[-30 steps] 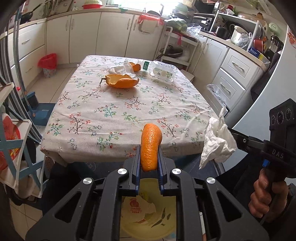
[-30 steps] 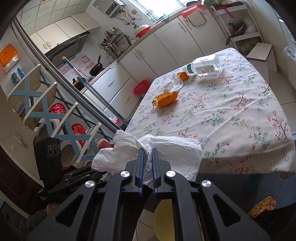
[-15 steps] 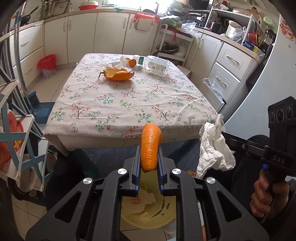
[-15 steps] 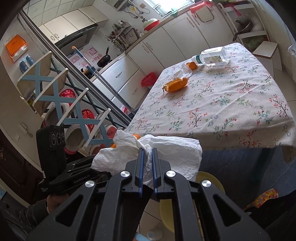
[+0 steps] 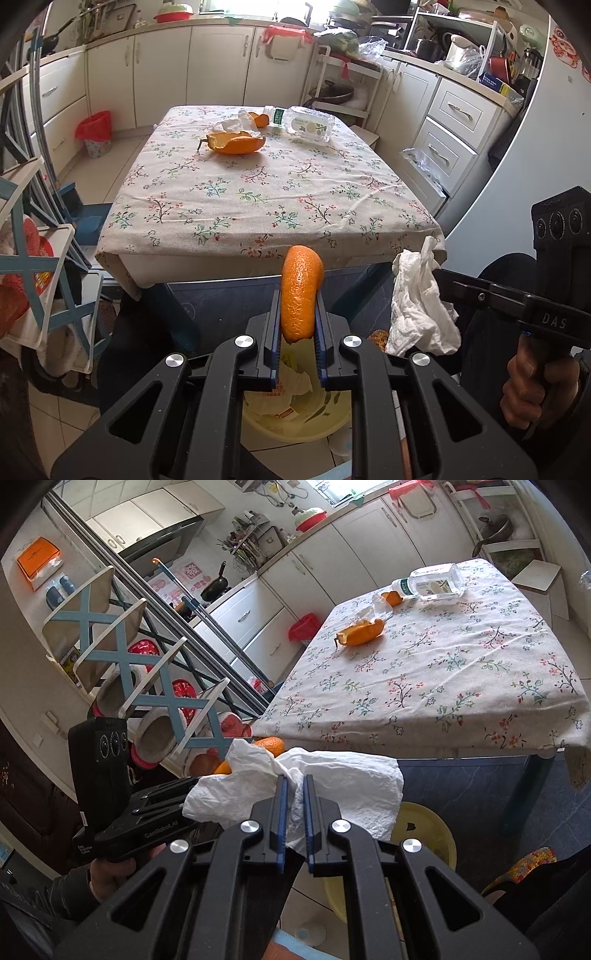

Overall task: Collect trash
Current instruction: 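Carry the orange and tissue over the yellow bucket with both grippers, then open both grippers over the bucket to drop orange and tissue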

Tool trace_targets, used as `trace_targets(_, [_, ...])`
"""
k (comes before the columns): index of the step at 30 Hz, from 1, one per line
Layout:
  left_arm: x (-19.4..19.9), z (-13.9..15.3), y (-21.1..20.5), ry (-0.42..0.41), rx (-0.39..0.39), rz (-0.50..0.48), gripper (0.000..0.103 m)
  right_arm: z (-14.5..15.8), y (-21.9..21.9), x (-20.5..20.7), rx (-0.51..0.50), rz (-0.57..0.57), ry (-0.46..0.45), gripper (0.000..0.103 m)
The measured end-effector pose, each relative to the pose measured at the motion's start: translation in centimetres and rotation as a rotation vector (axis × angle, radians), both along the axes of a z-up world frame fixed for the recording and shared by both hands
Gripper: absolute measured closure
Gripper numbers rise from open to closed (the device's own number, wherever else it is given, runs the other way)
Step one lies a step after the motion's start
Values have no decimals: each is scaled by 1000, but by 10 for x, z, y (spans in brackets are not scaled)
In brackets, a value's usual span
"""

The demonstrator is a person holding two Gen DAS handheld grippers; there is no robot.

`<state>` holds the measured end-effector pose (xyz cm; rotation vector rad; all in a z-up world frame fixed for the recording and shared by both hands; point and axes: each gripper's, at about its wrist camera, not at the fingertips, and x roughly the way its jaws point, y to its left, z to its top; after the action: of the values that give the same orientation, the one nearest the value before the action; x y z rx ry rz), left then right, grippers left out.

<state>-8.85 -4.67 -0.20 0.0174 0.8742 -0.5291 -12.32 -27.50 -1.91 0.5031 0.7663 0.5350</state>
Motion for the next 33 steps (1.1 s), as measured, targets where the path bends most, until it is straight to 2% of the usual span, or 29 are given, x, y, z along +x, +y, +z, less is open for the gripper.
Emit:
trace_targets(8, [-5, -7, 0, 17, 19, -6, 89, -5, 6, -3, -24, 23, 31, 94])
trace_targets(13, [-3, -26, -3, 73, 45, -16, 89, -18, 14, 3, -81, 38, 111, 94])
trace_targets(22, [-7, -47, -11, 134, 97, -46, 87, -32, 22, 4, -139, 58, 173, 91])
trace_targets(25, [-9, -48, -13, 139, 112, -49, 81, -38, 24, 6, -160, 55, 204, 86])
trace_targets(27, [-10, -47, -14, 132, 118, -48, 78, -39, 25, 7, -172, 49, 212, 73])
trace_targets(33, [-11, -40, -11, 113, 118, -34, 71, -40, 22, 6, -172, 36, 216, 68])
